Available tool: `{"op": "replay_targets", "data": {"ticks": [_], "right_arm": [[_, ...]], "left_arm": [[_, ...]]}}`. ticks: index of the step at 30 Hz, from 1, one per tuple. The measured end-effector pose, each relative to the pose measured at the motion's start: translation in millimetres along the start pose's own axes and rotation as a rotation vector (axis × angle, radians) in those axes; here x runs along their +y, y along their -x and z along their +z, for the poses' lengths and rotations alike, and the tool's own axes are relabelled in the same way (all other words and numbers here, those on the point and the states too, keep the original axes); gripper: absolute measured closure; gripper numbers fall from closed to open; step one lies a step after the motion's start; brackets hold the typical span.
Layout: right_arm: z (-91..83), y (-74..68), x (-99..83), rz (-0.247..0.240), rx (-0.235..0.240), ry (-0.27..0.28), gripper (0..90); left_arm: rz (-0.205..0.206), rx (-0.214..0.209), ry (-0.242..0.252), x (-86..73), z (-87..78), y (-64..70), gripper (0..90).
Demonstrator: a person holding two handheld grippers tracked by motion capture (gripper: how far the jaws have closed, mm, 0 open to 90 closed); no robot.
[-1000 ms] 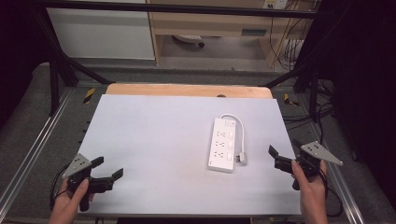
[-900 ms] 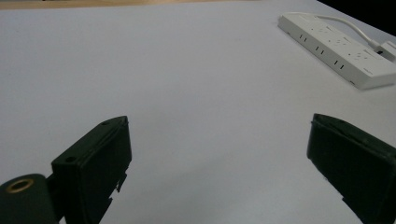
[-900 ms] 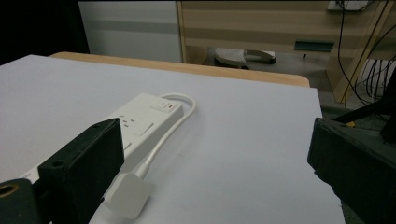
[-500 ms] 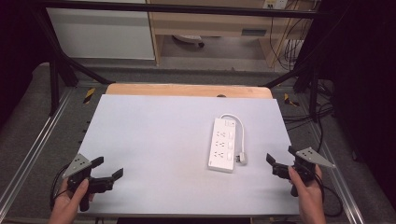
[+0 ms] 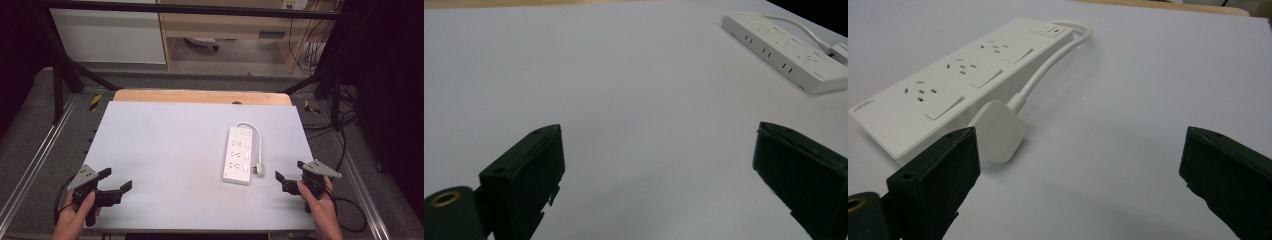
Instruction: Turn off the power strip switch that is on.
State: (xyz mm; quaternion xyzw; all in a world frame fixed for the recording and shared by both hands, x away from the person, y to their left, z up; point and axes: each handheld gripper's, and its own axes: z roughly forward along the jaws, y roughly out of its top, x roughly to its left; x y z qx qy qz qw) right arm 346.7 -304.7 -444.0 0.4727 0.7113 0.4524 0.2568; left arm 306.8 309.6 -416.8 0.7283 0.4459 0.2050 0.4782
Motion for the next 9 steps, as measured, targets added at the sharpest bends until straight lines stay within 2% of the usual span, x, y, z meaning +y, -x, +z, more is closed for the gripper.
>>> {"op": "replay_targets", "data": {"ticks": [5, 9], "right_arm": [[12.1, -8.7, -0.4, -0.022, 0.033, -0.036, 2.8], [24.7, -12.0, 0.5, -0.033, 0.025, -0.090, 3.4]], "left_arm": [[0.000, -0.001, -0.002, -0.1, 0.7, 0.2, 6.4], [0.001, -0.001, -0.003, -0.1, 0.7, 0.2, 6.4]]}}
